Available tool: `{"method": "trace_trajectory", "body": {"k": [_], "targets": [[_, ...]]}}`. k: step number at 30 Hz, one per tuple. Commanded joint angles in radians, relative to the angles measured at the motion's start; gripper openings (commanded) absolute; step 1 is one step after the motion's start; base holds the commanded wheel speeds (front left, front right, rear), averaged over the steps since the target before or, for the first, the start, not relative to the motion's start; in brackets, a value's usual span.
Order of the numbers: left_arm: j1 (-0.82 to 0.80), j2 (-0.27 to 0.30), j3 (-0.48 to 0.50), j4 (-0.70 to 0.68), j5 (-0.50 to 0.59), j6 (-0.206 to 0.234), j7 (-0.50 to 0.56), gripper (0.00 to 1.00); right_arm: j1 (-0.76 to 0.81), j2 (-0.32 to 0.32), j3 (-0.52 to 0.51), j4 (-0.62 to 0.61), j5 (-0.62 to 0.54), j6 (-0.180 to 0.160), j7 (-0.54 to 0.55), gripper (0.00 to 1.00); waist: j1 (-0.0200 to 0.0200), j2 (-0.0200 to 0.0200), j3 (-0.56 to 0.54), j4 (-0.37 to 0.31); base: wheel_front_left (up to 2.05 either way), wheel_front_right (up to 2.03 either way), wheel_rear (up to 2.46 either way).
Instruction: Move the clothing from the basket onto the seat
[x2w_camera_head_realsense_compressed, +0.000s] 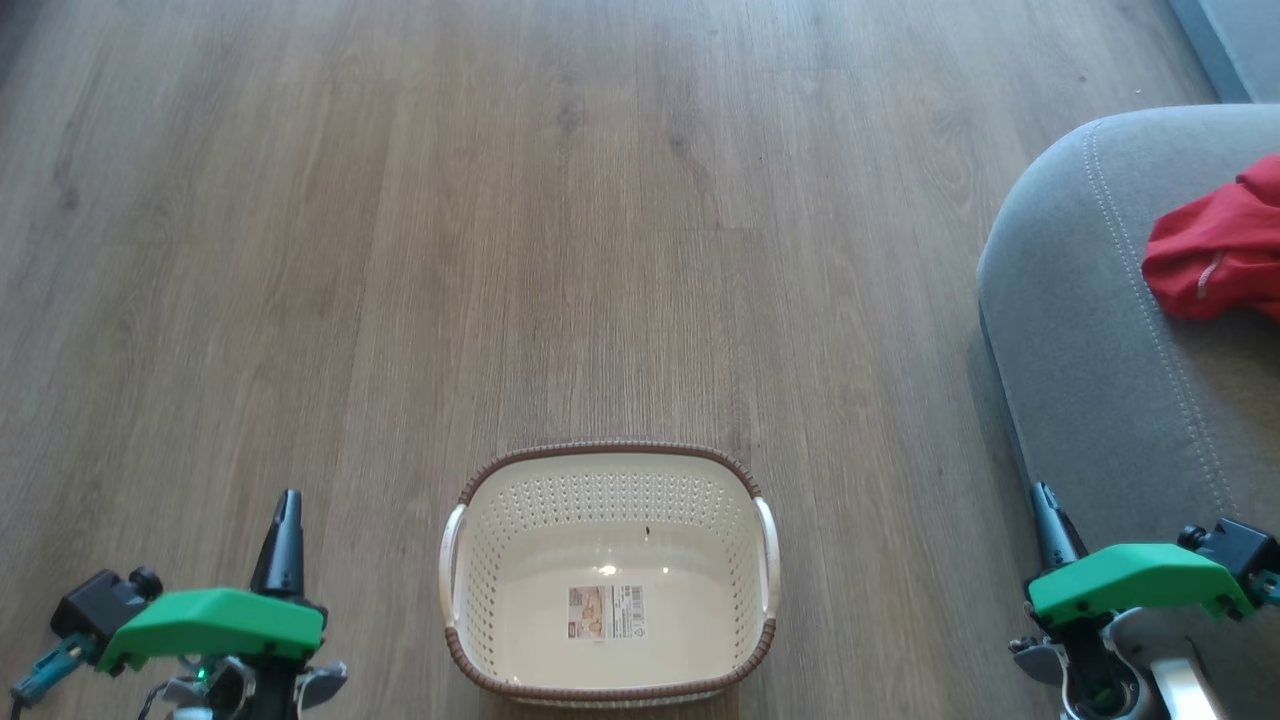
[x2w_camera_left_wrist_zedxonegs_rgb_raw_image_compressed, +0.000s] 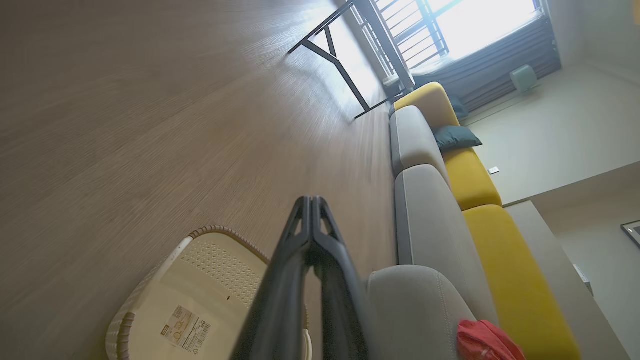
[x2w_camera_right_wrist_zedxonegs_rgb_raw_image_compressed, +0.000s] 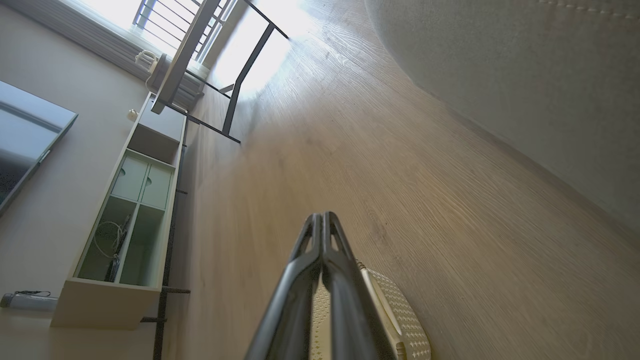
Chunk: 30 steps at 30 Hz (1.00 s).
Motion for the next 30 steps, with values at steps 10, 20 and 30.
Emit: {"method": "trace_trajectory", "body": {"k": [10,20,30], "targets": [[-0.065,0.004,0.036,-0.045,-0.126,0.0,0.035,0.0,-0.04,0.0,-0.011,-0.051,0.132,0.004,0.033,0.0,0.0,0.0,-0.004,-0.001,0.0,0.0,0.0],[-0.072,0.003,0.042,-0.053,-0.236,0.001,0.064,0.0,-0.04,0.001,-0.026,-0.063,0.245,0.004,0.062,0.0,0.0,0.0,-0.008,-0.002,0.0,0.0,0.0],[-0.078,0.003,0.048,-0.061,-0.335,0.001,0.091,0.0,-0.041,0.001,-0.039,-0.074,0.347,0.005,0.089,0.0,0.0,0.0,-0.012,-0.003,0.0,0.0,0.0]]}}
